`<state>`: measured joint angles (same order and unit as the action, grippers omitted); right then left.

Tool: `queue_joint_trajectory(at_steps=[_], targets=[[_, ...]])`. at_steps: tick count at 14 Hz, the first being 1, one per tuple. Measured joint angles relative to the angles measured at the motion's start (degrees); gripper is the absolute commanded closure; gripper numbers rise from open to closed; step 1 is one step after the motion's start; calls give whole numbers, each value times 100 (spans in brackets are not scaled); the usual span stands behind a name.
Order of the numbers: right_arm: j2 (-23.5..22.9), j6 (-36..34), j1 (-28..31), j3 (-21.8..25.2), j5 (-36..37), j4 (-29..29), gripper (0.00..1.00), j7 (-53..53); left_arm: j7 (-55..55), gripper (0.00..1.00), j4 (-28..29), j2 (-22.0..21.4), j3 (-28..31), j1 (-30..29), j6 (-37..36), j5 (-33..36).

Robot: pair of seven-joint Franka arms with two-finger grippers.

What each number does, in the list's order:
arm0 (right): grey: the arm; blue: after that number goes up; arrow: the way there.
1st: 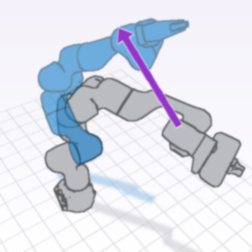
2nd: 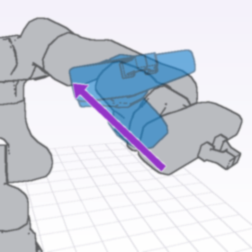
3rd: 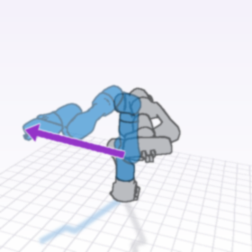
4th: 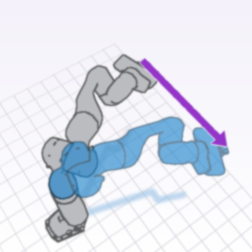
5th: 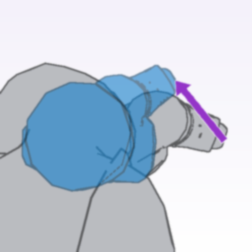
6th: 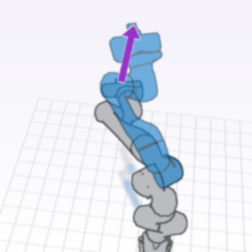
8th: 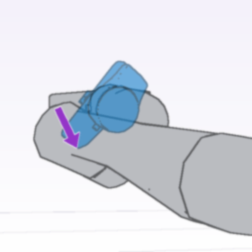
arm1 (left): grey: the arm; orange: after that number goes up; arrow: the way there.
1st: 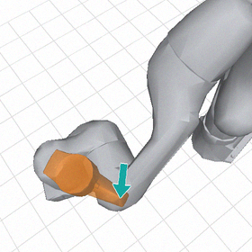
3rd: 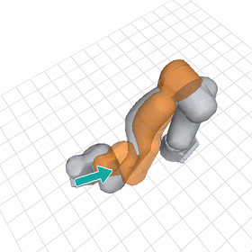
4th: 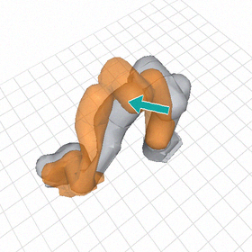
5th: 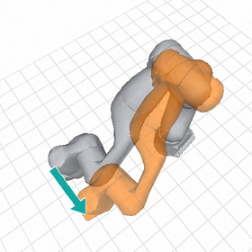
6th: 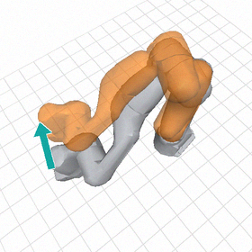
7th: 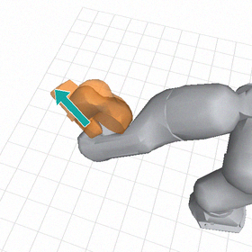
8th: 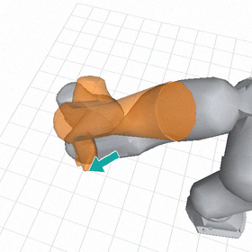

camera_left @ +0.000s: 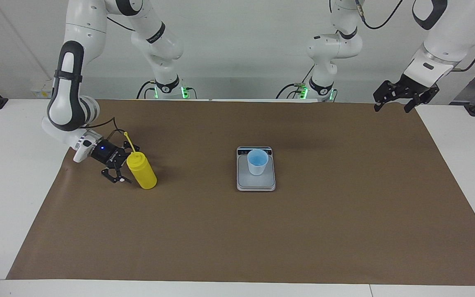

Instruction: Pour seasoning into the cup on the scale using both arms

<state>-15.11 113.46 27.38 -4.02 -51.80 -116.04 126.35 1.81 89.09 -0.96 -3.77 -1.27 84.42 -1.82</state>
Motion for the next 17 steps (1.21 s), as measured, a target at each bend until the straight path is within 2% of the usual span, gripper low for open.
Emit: queue_joint_trajectory(at_steps=[8, 12, 17], targets=[[773, -233, -247, -91, 1872, 781, 0, -3133, 0, 0, 0, 0, 0, 0, 0, 0], [1045, -476, -869, -124, 3008, 1415, 0, -5497, 0, 0, 0, 0, 0, 0, 0, 0], [1509, -699, -1790, -158, 4124, 1585, 0, -8457, 0, 0, 0, 0, 0, 0, 0, 0]])
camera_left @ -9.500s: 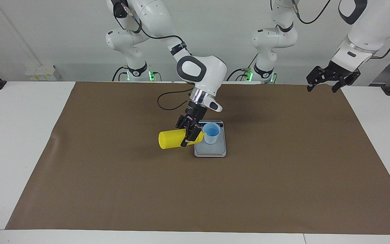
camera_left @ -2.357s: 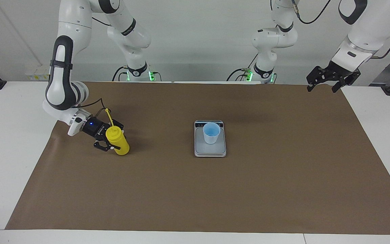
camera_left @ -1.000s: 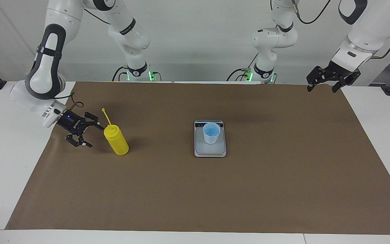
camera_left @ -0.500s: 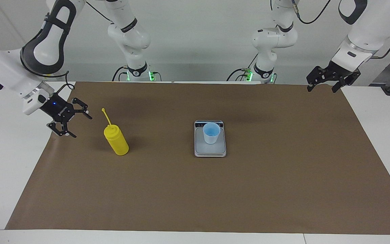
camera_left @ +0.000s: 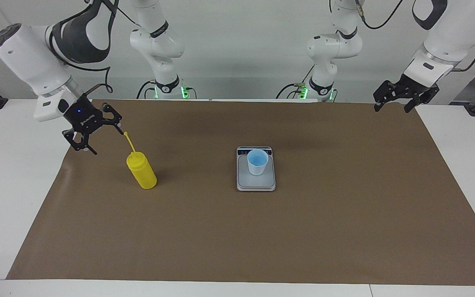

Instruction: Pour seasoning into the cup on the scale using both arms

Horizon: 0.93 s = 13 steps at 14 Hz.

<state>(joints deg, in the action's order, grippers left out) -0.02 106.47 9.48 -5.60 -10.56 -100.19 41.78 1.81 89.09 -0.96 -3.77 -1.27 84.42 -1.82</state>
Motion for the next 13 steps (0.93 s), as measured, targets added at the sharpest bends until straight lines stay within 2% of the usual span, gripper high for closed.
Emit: queue_joint_trajectory(at_steps=[4, 6, 9, 13], targets=[[65, -668, -428, -6, 336, 557, 0, -2722, 0, 0, 0, 0, 0, 0, 0, 0], [66, -949, -571, -5, 623, 834, 0, -3593, 0, 0, 0, 0, 0, 0, 0, 0], [39, -1351, -676, -1, 956, 1219, 0, -4070, 0, 0, 0, 0, 0, 0, 0, 0], [-40, -1980, -655, 41, 1087, 1533, 0, -4100, 0, 0, 0, 0, 0, 0, 0, 0]])
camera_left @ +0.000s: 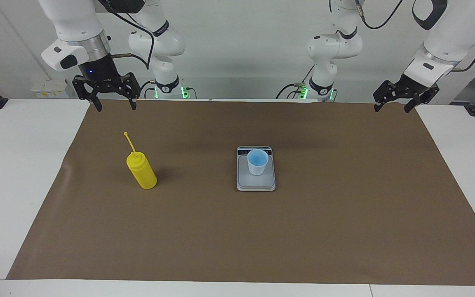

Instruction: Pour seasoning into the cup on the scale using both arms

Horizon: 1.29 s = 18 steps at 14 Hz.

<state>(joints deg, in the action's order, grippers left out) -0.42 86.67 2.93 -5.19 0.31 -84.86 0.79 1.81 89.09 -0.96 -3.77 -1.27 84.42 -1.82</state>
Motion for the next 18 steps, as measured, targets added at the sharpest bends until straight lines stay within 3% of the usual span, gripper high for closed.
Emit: queue_joint_trajectory(at_steps=[15, 18], targets=[[80, -230, 115, 14, 1, -52, 0, -12, 0, 0, 0, 0, 0, 0, 0, 0], [86, -204, 115, -2, 1, -76, 0, -428, 0, 0, 0, 0, 0, 0, 0, 0]])
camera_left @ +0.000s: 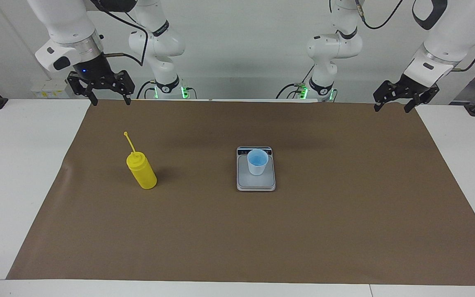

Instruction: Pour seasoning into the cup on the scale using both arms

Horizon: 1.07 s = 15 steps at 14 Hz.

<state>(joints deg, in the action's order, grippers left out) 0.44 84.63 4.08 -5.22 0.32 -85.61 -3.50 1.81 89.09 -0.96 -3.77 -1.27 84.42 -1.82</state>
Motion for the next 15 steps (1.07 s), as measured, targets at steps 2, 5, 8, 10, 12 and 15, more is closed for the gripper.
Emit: queue_joint_trajectory(at_steps=[2, 5, 8, 10, 12, 15], targets=[[14, 111, 0, -5, 0, -111, 0, -271, 0, 0, 0, 0, 0, 0, 0, 0], [110, 187, 0, -3, 0, -365, 0, -329, 0, 0, 0, 0, 0, 0, 0, 0], [172, 188, 0, -3, 0, -445, 0, -329, 0, 0, 0, 0, 0, 0, 0, 0], [199, 189, 0, -3, 0, -462, 0, -329, 0, 0, 0, 0, 0, 0, 0, 0], [205, 190, 0, -4, 0, -474, 0, -329, 0, 0, 0, 0, 0, 0, 0, 0], [205, 192, 0, -4, 0, -486, 0, -328, 0, 0, 0, 0, 0, 0, 0, 0]])
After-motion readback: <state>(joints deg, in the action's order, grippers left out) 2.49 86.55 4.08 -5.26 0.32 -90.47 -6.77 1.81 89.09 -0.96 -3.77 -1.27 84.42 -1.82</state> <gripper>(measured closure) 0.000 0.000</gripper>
